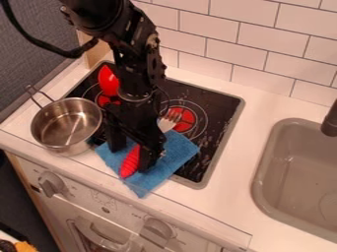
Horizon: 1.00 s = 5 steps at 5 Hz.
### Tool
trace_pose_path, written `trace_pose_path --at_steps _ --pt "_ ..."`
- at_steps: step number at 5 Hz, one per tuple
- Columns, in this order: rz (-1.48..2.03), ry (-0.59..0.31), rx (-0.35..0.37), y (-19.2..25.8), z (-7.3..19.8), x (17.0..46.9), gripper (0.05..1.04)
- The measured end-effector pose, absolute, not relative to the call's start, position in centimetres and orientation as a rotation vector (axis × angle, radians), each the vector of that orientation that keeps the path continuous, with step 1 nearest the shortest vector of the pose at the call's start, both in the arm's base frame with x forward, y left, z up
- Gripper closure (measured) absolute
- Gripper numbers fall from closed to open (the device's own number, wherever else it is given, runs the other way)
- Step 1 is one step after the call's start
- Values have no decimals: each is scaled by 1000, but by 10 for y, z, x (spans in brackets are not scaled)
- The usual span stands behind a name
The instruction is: Put the red fork to the top of the right burner
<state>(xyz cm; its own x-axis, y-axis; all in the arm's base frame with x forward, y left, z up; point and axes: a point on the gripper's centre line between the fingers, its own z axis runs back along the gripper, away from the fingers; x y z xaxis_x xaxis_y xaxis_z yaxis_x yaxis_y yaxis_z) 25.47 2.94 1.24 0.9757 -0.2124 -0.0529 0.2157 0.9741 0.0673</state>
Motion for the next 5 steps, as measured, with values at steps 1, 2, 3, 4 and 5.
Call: trace_pose_path --at_steps 1,2,3,4,5 --pt "-217 47 65 30 14 256 117" --pt "-218 39 59 31 15 258 407" --pt "-213 41 62 32 14 259 680" --pt "-213 39 64 32 14 260 698" --pt "-210 49 38 32 18 260 698"
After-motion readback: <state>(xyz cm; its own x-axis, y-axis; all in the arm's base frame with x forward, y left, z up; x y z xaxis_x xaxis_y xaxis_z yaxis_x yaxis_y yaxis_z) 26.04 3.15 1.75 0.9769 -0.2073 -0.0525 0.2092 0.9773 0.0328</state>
